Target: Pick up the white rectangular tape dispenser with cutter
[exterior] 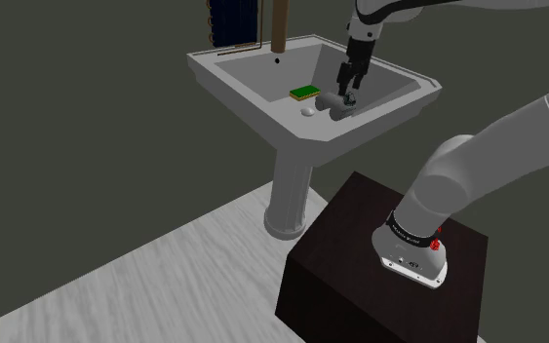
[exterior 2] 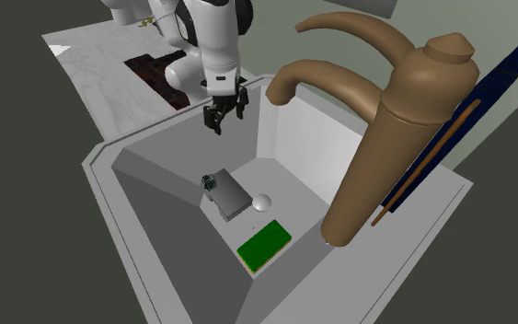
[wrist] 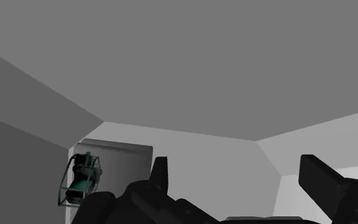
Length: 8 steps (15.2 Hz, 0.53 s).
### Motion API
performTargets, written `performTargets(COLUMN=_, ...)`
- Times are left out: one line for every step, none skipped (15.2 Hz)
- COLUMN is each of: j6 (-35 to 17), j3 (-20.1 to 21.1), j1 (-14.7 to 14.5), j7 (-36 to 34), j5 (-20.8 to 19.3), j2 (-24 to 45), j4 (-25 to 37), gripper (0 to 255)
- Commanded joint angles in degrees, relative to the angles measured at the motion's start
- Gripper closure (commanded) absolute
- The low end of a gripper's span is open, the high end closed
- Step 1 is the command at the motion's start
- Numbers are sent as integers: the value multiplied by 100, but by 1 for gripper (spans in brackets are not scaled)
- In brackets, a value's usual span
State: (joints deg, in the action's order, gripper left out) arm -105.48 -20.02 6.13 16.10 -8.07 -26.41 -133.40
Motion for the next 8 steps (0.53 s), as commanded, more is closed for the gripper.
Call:
performTargets(j6=-175, j3=-235, j1=13, j7=302, j5=31, j2=345, j4=213, gripper=0)
performTargets(j6=-256, j3=-352, j1=19, j7=459, j5=64, j2=523, j4=326, gripper=0)
performTargets(j6=-332, j3=-471, j1=23, j7=620, j5=109, j2=707, j4=446, gripper=0)
performTargets(j6=-404, j3=-587, j1=25, j7=785, j5=166, j2=897, j4=574, gripper=0)
performTargets(j6=-472, j3=-701, j1=29, j7=954, j5=237, j2=1093, j4=708, gripper=0)
performTargets(j6=-533, j3=-812, j1=33, j7=1128, j5=321, j2=1296, j4=850, gripper=0)
performTargets(j6=-588, j3=-918, j1=41, j7=1308, j5=419, j2=1506, j4=999, gripper=0)
performTargets(j6=-636, j3=-1020, j1=53, j7=1491, j5=530, j2=1722, j4=1156, gripper=0)
